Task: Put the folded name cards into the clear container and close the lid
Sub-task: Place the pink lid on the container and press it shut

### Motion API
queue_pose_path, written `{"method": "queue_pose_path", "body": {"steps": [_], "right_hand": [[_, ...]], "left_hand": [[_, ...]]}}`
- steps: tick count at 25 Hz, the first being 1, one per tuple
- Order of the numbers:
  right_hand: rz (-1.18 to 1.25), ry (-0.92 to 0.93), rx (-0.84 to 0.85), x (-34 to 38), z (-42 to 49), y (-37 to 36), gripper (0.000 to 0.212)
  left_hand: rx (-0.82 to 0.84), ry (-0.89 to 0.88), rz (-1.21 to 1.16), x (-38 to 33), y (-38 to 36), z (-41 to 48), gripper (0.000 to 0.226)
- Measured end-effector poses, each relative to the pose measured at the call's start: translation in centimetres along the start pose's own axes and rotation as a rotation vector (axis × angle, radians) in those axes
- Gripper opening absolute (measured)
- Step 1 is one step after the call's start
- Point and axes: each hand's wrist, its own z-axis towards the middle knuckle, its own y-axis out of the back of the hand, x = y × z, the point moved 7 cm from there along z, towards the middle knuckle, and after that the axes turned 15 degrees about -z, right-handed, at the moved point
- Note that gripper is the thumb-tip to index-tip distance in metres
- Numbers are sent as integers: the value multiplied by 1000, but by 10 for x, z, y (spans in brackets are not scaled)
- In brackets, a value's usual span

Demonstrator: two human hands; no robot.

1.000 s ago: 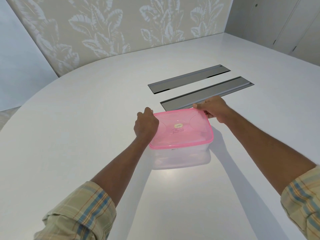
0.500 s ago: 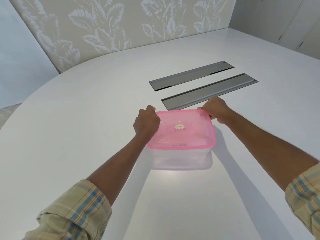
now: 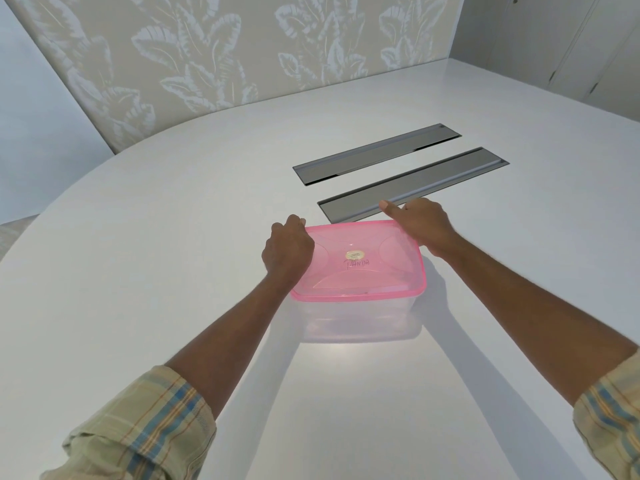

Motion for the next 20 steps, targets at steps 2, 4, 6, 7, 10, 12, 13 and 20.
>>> {"method": "queue_pose_path", "body": {"steps": [2, 4, 6, 7, 10, 12, 13, 20], "right_hand": [[-202, 29, 26, 14, 7, -8, 77], [-302, 35, 38, 21, 18, -16, 82], [-304, 20, 35, 20, 29, -21, 82], [-299, 25, 56, 19, 33, -24, 80], [-251, 91, 138, 18, 43, -34, 66], [-178, 93, 86, 15, 47, -34, 59], [-147, 92, 56, 14, 46, -33, 60], [-384, 223, 68, 20, 49, -38, 47]], "left_hand": [[3, -2, 6, 0, 0, 0, 38], [5, -6, 5, -1, -1, 0, 38], [7, -11, 6, -1, -1, 0, 37], [10, -11, 5, 0, -1, 1, 37], [14, -3, -3, 2, -2, 1, 37], [17, -1, -8, 3, -3, 2, 37], [21, -2, -13, 3, -4, 3, 37], [39, 20, -69, 7, -6, 6, 40]]}}
